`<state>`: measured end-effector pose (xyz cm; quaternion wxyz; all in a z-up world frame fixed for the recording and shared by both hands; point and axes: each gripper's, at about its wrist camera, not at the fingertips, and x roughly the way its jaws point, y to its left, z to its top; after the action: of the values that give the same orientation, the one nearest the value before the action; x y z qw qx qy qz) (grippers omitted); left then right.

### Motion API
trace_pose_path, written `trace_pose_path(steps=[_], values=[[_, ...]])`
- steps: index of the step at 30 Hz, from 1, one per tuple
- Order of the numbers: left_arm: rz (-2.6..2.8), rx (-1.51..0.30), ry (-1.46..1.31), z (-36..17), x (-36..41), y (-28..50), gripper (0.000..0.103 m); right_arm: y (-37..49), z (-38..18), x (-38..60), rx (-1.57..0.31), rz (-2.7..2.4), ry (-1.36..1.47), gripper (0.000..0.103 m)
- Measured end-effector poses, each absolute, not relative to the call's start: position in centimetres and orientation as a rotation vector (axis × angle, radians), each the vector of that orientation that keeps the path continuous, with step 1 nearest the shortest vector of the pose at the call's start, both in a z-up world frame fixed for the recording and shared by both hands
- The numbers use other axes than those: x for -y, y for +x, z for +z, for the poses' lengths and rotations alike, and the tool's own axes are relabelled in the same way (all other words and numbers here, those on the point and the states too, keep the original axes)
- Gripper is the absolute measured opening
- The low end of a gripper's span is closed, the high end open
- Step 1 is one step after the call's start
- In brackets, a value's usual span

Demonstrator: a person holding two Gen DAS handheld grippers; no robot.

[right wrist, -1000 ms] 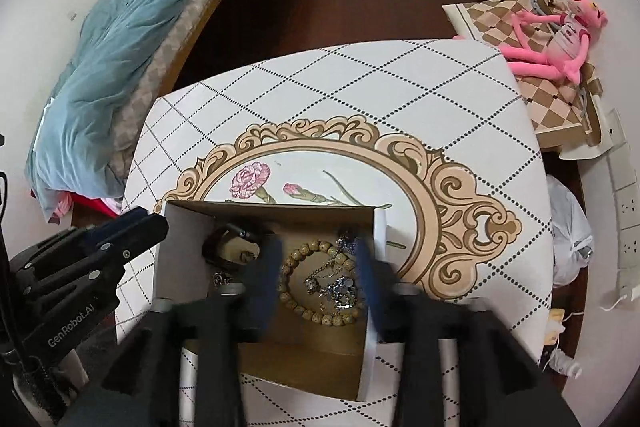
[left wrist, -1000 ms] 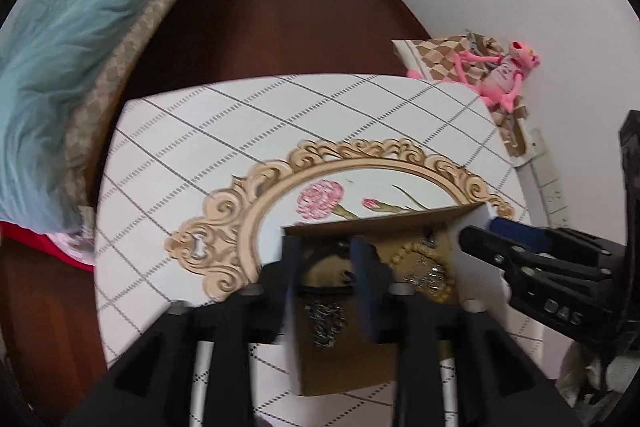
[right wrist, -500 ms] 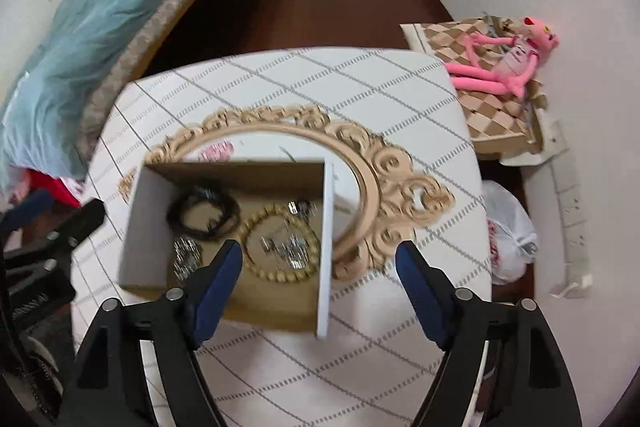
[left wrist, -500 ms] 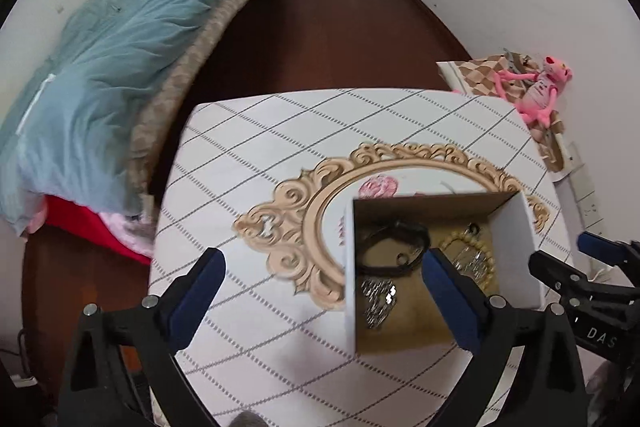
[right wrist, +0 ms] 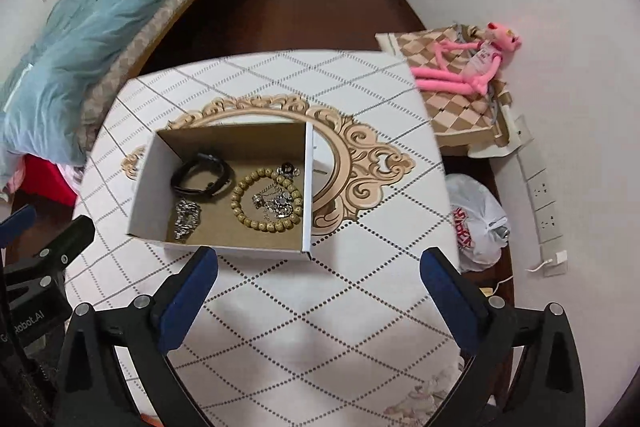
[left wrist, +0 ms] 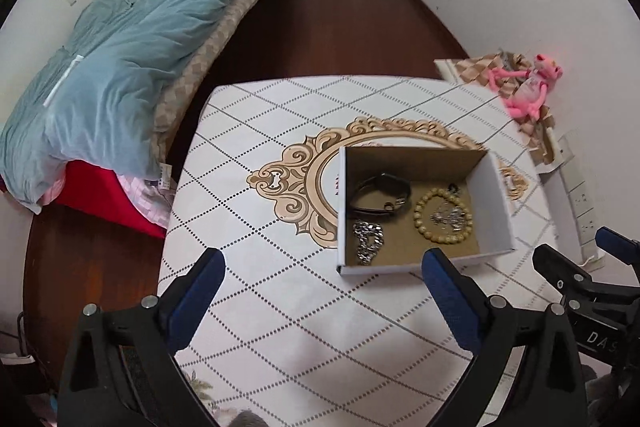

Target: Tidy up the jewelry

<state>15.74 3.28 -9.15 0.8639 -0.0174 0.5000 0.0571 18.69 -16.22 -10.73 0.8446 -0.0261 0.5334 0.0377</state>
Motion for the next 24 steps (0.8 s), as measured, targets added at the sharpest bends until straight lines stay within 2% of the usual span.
trace_pose_path(steps=[15, 24], values=[[0.095, -0.861, -0.060, 1.4, -2.5, 6.6, 0.101, 8.0, 2.0, 17.7, -0.894, 0.065, -0.033, 0.102], [0.093, -0.788, -0.061, 5.5, -2.2, 2.0, 0.100, 2.5, 7.2, 17.6, -0.789, 0.061, -0.041, 0.102]])
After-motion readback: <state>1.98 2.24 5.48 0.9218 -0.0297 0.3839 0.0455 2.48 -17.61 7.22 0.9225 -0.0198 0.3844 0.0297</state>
